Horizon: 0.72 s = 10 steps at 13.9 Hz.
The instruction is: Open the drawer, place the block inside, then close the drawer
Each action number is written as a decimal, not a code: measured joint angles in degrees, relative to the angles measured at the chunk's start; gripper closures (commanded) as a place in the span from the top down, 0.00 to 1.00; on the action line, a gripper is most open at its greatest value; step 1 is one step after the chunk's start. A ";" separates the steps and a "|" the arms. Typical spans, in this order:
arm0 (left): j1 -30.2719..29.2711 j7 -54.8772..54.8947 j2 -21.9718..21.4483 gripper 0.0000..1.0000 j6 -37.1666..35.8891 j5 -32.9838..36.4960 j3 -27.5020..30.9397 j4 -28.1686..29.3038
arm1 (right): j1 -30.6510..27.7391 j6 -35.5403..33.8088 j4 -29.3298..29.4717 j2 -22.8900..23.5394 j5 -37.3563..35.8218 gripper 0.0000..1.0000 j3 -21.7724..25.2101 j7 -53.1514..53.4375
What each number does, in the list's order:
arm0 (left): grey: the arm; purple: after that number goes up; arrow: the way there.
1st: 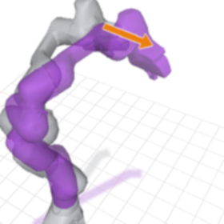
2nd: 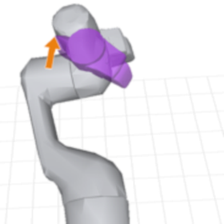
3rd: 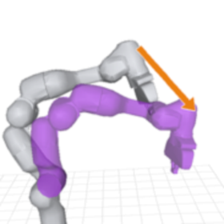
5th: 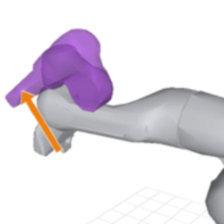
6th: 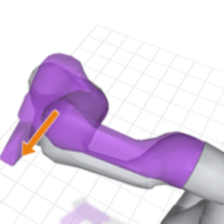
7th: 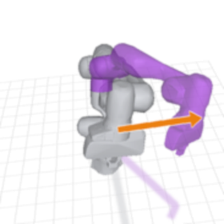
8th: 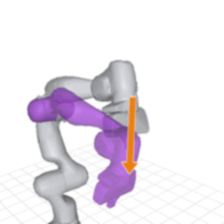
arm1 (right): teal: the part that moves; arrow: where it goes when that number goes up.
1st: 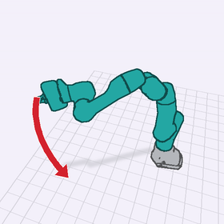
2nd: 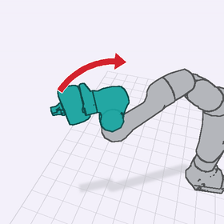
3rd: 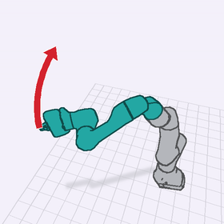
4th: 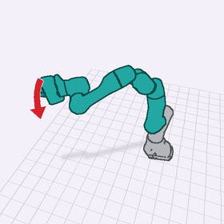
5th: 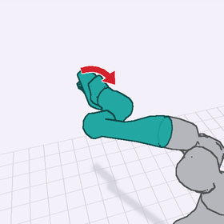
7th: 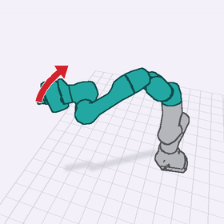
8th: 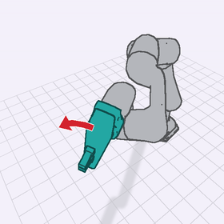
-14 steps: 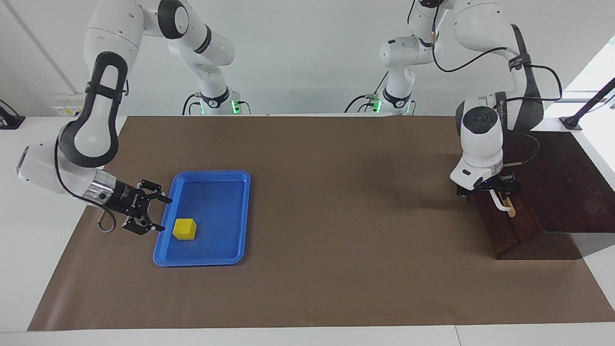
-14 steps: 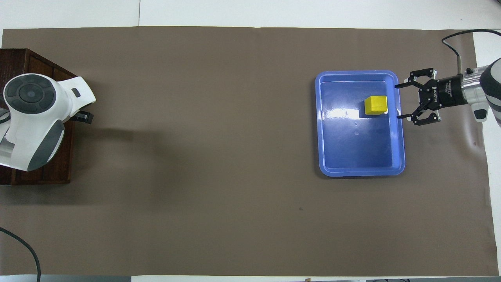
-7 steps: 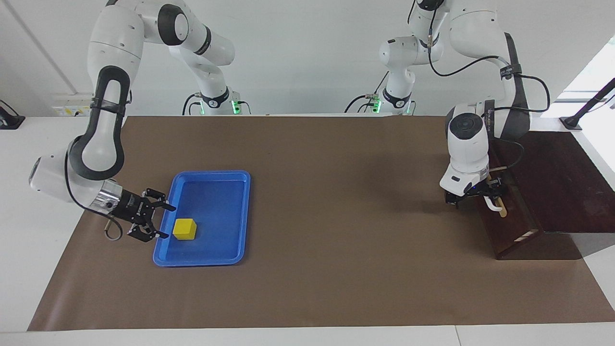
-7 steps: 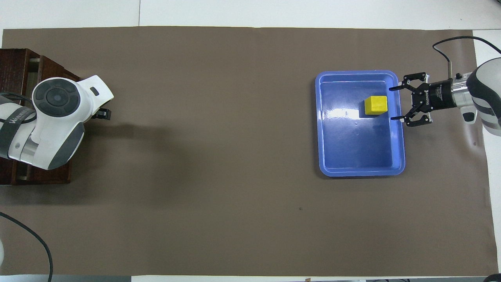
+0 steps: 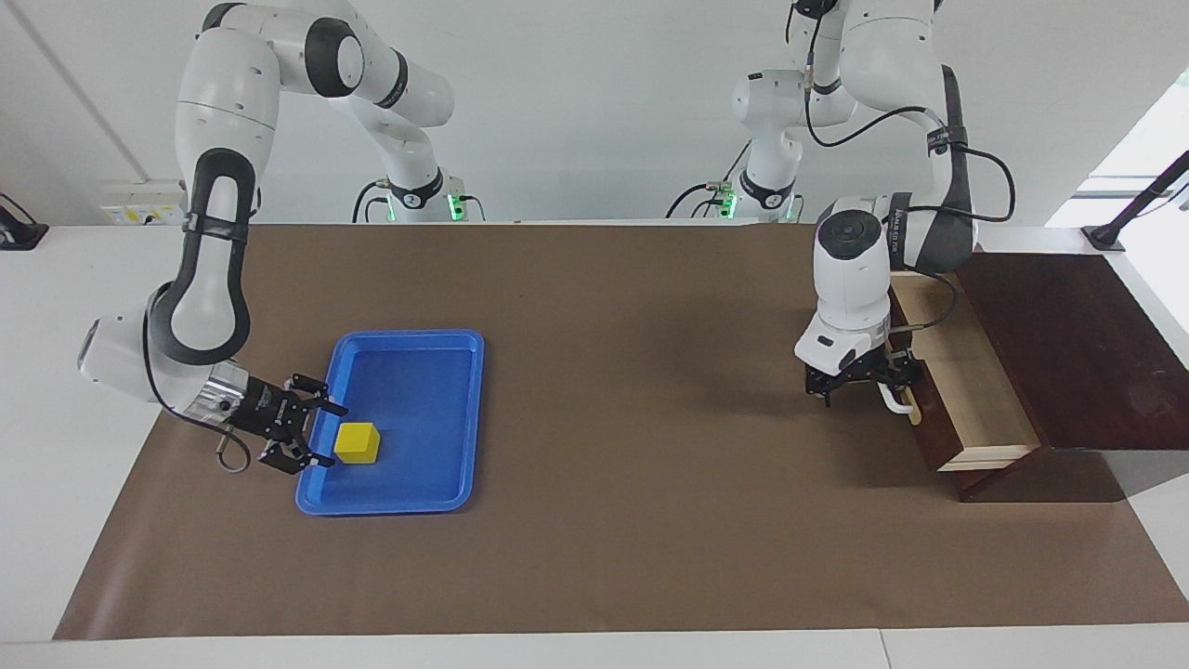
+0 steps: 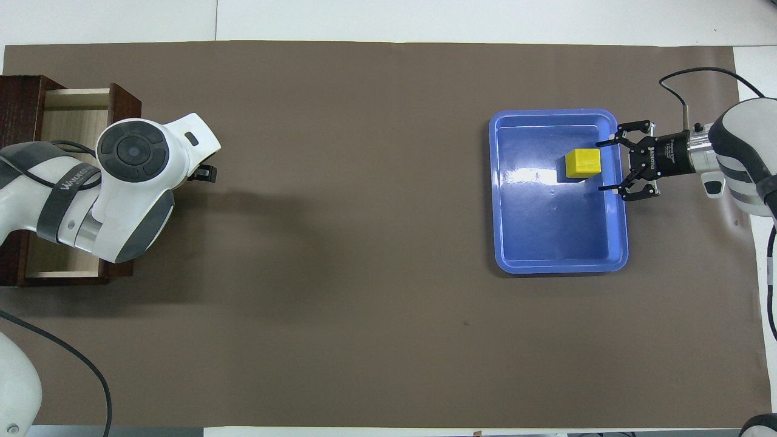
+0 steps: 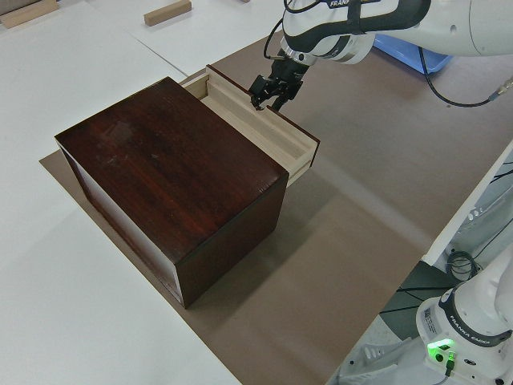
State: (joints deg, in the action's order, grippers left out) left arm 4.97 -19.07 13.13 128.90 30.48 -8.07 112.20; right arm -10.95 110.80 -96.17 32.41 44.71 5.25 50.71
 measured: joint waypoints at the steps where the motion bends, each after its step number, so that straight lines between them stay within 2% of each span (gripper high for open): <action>1: 0.12 -0.01 0.04 1.00 0.00 -0.20 0.00 -0.09 | 0.06 0.00 0.00 0.08 0.28 0.96 -0.03 0.00; 8: 3.09 -0.93 0.22 1.00 -0.47 -2.52 0.04 -0.36 | 0.31 0.00 -0.01 0.25 1.28 0.95 -0.13 0.52; 10: 3.39 -1.07 0.22 1.00 -0.57 -2.70 0.06 -0.37 | 0.31 0.00 -0.07 0.29 1.47 0.92 -0.13 0.57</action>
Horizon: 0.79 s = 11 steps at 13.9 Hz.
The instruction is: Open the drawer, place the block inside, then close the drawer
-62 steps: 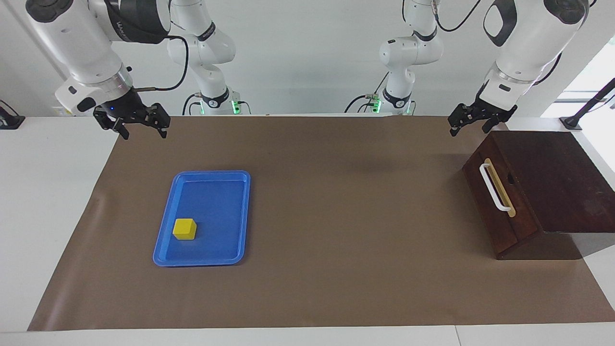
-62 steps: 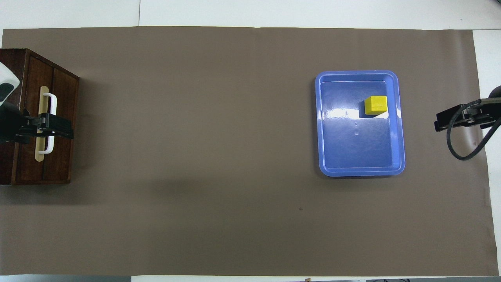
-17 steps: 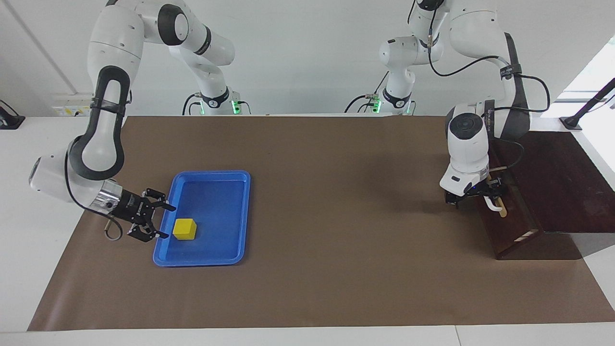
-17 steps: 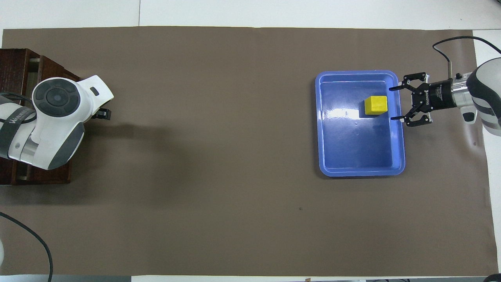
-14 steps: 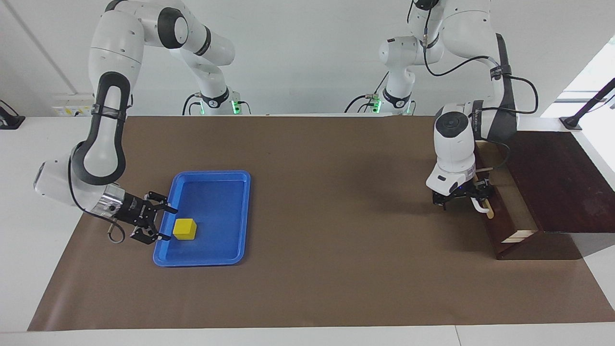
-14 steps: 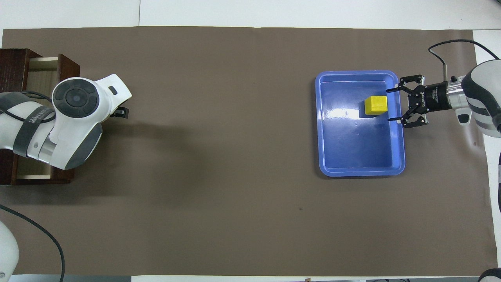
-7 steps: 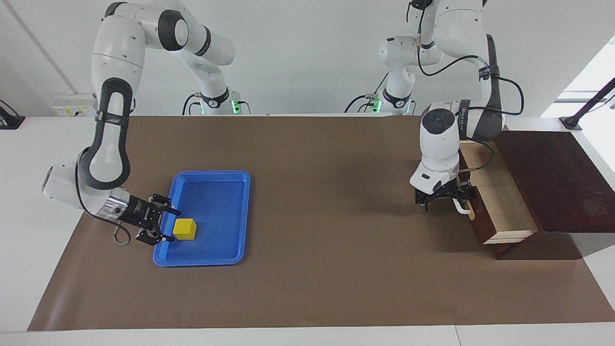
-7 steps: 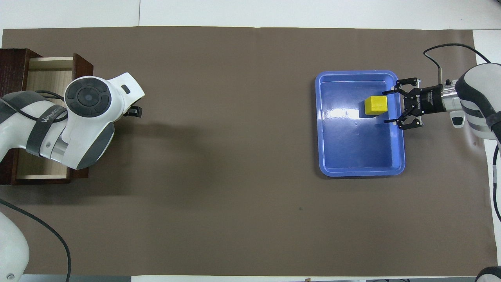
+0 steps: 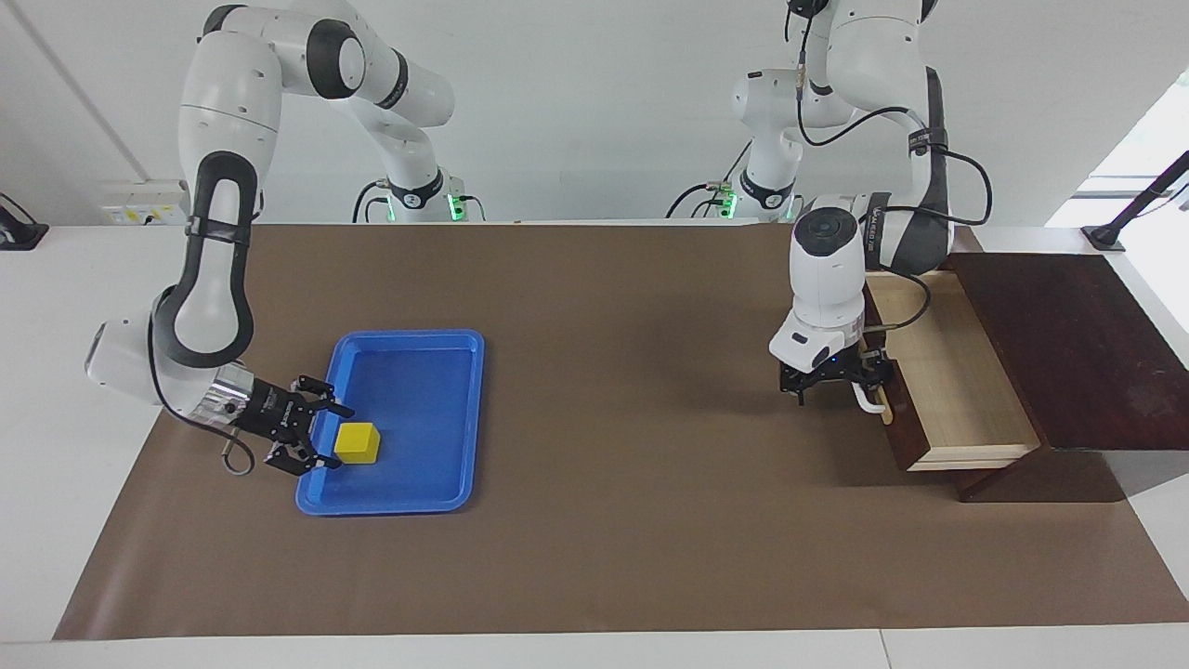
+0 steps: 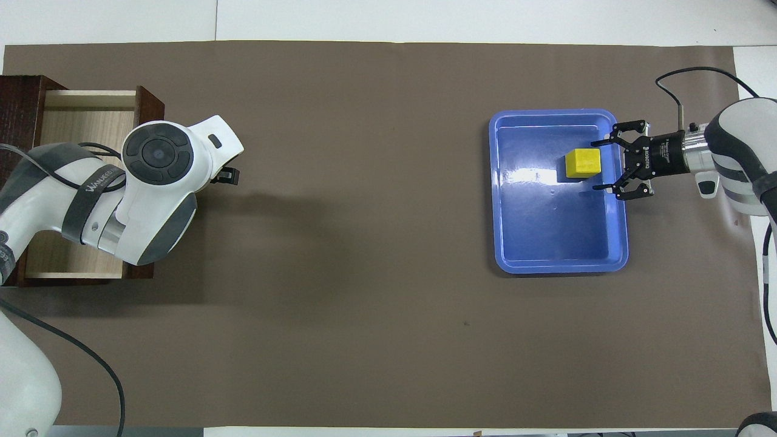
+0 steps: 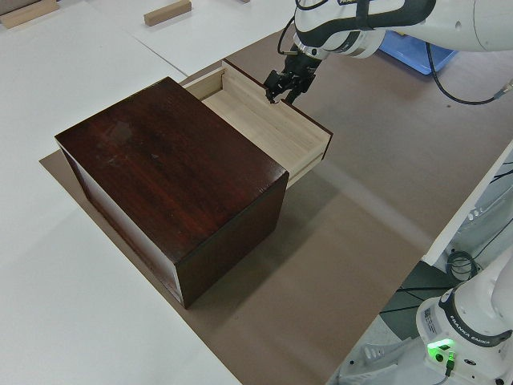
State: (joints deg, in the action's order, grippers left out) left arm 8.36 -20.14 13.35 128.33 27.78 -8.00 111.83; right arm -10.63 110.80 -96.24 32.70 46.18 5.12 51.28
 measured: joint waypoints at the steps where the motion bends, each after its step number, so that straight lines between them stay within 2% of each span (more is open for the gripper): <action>1: 0.04 0.00 0.01 1.00 -0.09 -0.02 0.03 -0.03 | 0.00 0.00 -0.05 0.01 0.02 0.88 0.00 0.01; 3: 0.06 0.00 0.11 1.00 -0.60 -0.28 0.04 -0.38 | 0.00 0.02 -0.16 0.04 0.02 0.79 0.00 0.01; 5: 0.11 0.01 0.24 1.00 -2.76 -0.81 -0.03 -1.98 | -0.01 0.02 -0.19 0.04 0.02 0.63 0.00 0.01; 8: 0.25 0.05 0.26 1.00 -7.91 -1.60 -0.21 -6.78 | -0.12 0.03 -0.46 0.11 0.03 0.33 0.02 -1.24; 11: 0.36 0.15 0.27 1.00 -11.89 -5.45 -0.25 -10.64 | -0.21 -0.02 -0.57 0.10 0.18 0.04 0.02 -2.19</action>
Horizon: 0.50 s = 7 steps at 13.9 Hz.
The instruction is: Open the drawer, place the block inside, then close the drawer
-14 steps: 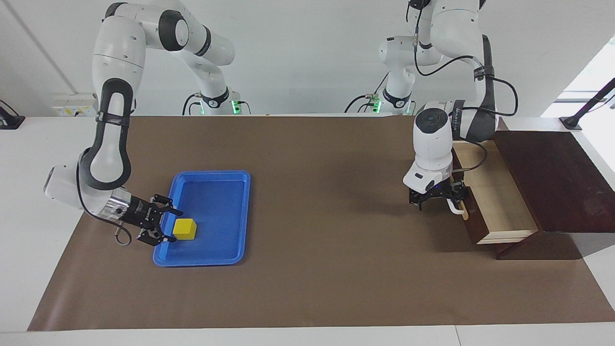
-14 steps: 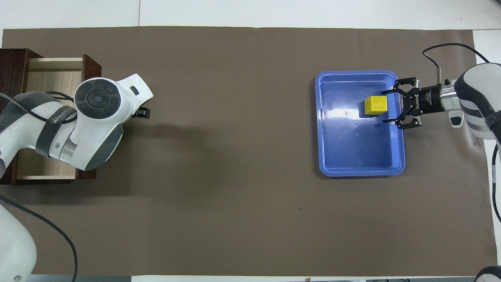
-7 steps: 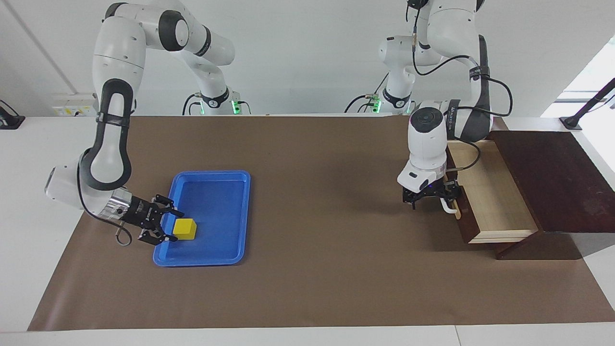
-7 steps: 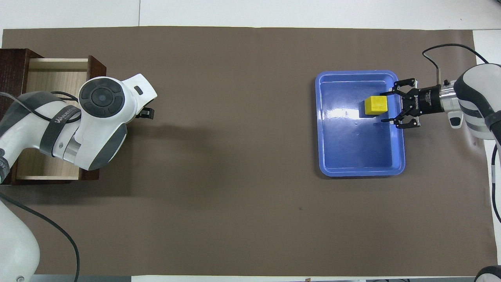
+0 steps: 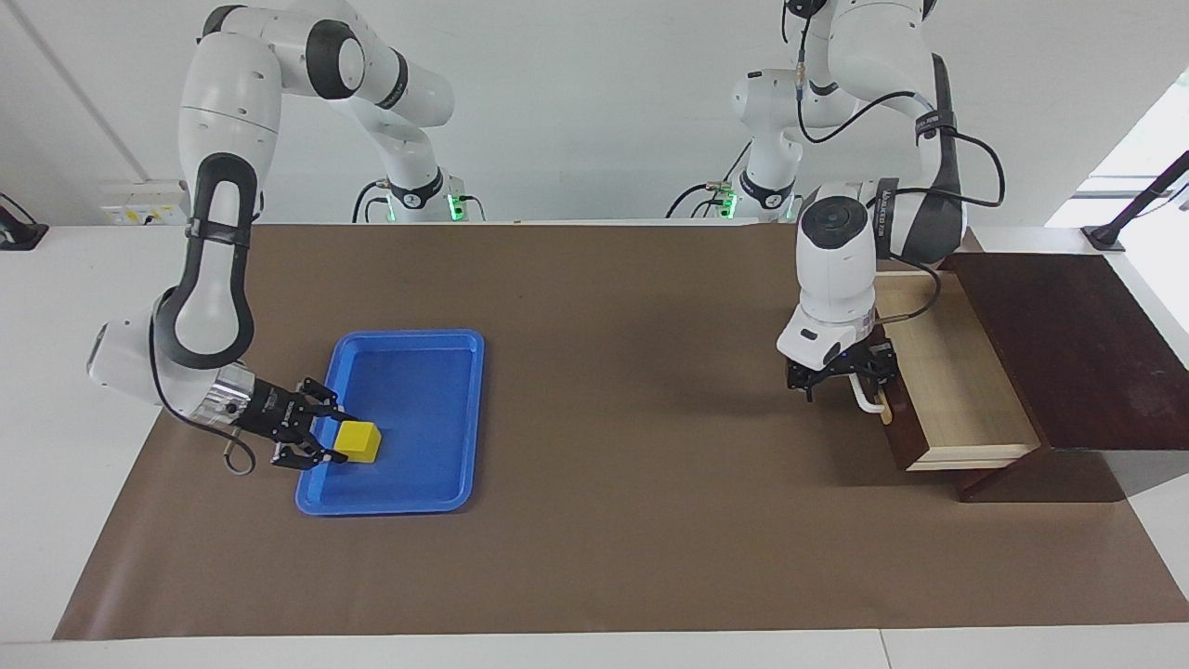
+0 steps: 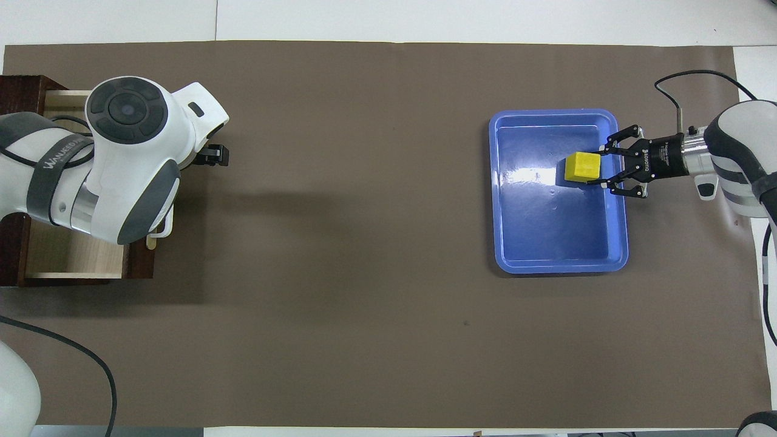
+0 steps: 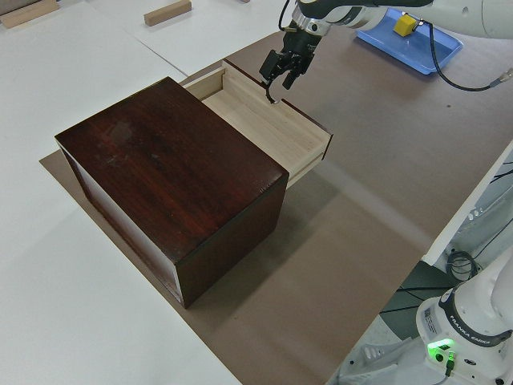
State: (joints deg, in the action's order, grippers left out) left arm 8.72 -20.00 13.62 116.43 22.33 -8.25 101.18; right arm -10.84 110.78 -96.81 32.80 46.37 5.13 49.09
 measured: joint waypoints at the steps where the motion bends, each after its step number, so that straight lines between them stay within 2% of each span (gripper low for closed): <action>1: 0.05 0.00 0.00 1.00 -1.98 -1.31 -0.05 -1.63 | 0.00 -0.03 0.00 0.00 0.00 0.00 0.00 -0.53; 4: 0.31 -0.01 -0.07 1.00 -8.55 -7.41 -0.14 -6.98 | 0.01 -0.13 0.02 -0.02 0.02 0.00 -0.01 -2.12; 7: 0.24 -0.42 -1.04 1.00 -12.69 -12.85 0.43 -8.83 | 0.19 -0.14 0.64 -0.04 0.02 0.00 -0.09 -2.41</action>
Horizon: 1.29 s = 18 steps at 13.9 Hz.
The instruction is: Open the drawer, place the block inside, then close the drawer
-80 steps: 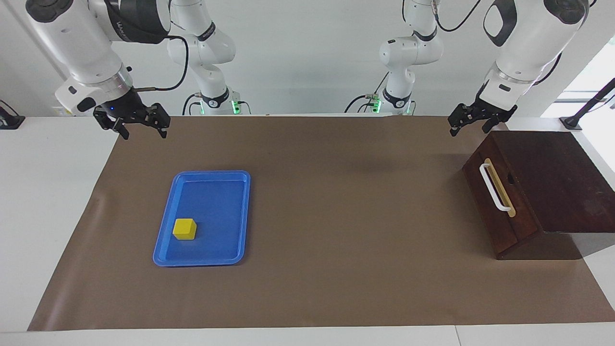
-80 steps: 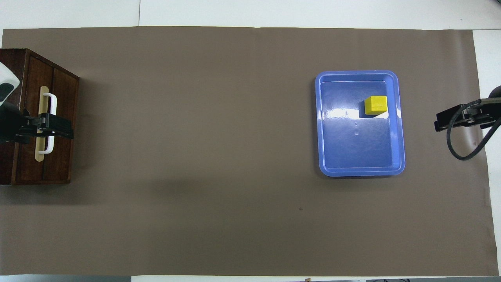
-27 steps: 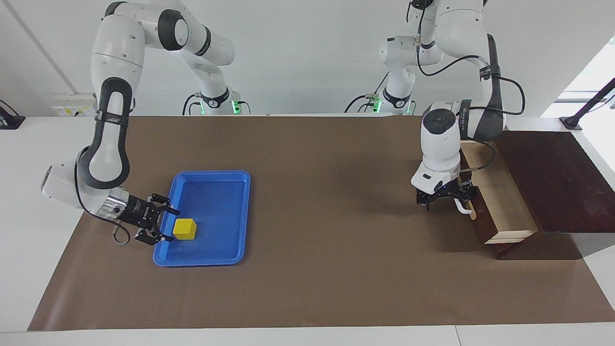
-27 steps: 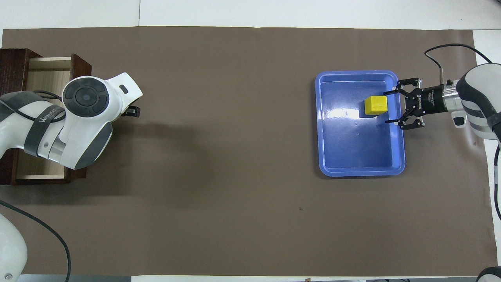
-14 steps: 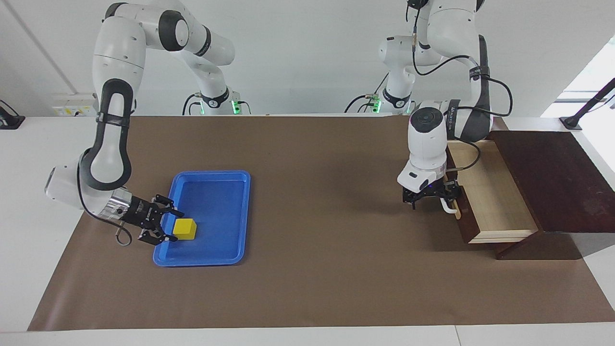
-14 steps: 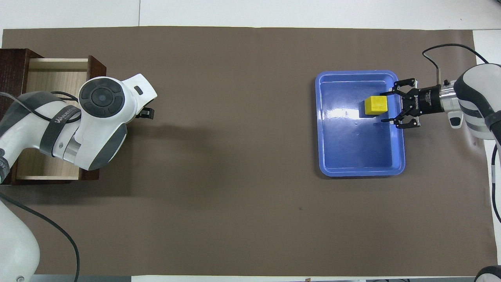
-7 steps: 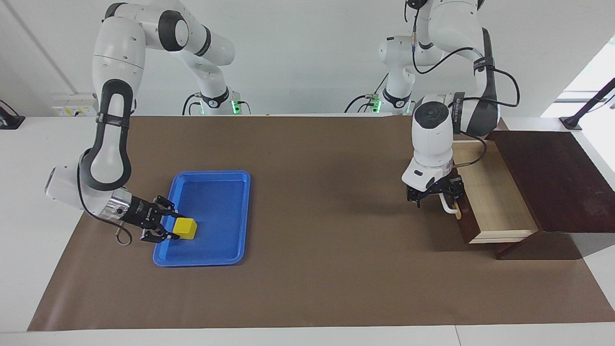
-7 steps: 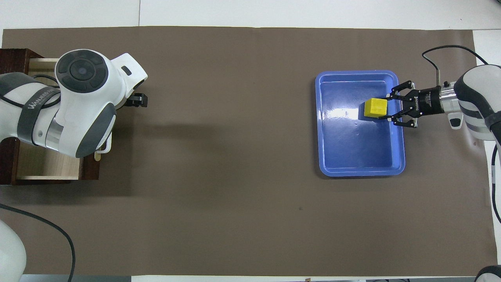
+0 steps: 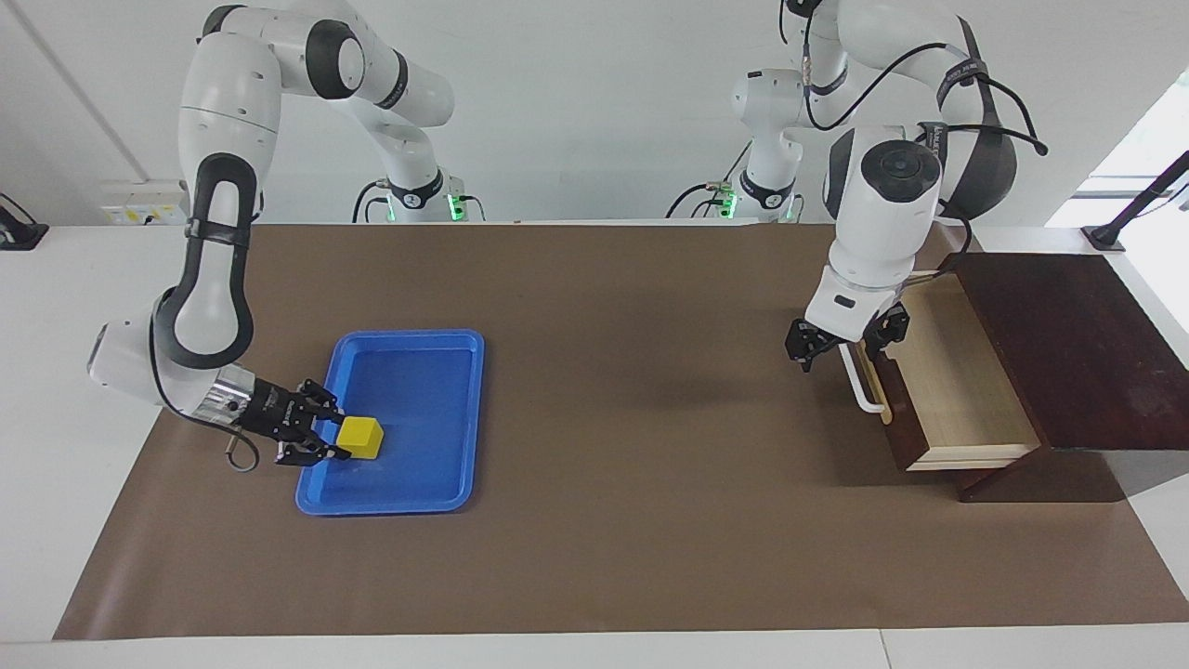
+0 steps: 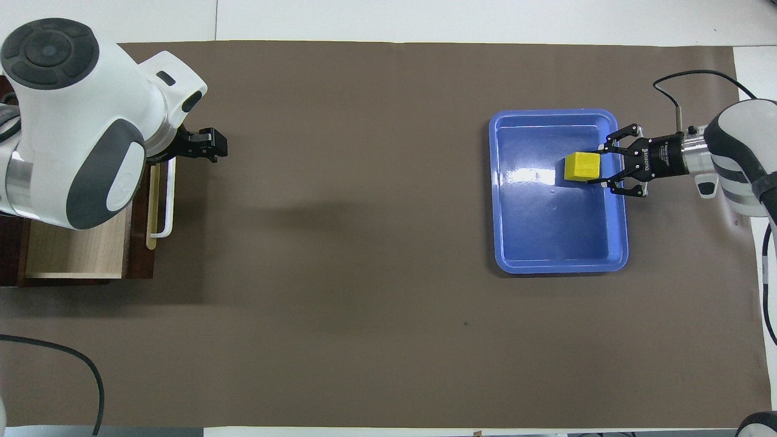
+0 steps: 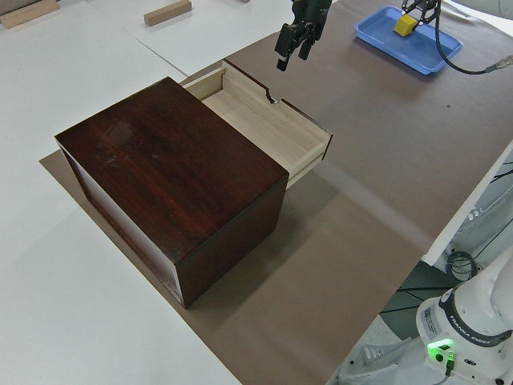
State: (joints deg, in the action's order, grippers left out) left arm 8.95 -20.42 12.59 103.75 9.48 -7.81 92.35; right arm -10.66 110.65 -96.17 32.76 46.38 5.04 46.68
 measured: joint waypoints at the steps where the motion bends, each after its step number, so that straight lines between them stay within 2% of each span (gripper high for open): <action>1: -0.28 -1.32 -0.68 1.00 -0.80 -1.59 0.30 -0.12 | 0.07 -0.22 0.91 -0.01 0.02 0.00 -0.18 0.18; 4: -2.06 -5.80 -3.06 1.00 -2.58 -4.35 0.72 -0.15 | 2.13 -2.56 5.90 0.02 0.03 0.00 -0.80 5.14; 8: -3.54 -11.85 -5.44 1.00 -5.78 -7.08 0.83 -0.15 | 11.32 -4.09 11.44 0.21 0.04 0.00 -1.03 15.03; 13: -3.05 -36.54 -5.53 1.00 -5.94 -8.21 -0.29 0.08 | 24.55 -2.90 13.01 0.70 0.04 0.00 -1.09 20.15; 18: 1.44 -70.34 -4.11 1.00 -2.47 -9.36 -0.51 0.36 | 31.90 2.48 13.27 0.91 0.04 0.00 -1.02 20.66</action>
State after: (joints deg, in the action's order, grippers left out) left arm 10.39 -90.76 8.48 101.27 0.11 -8.32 92.71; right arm 21.24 113.12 -82.89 33.67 46.42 4.02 67.34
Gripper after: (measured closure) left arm 0.000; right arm 0.445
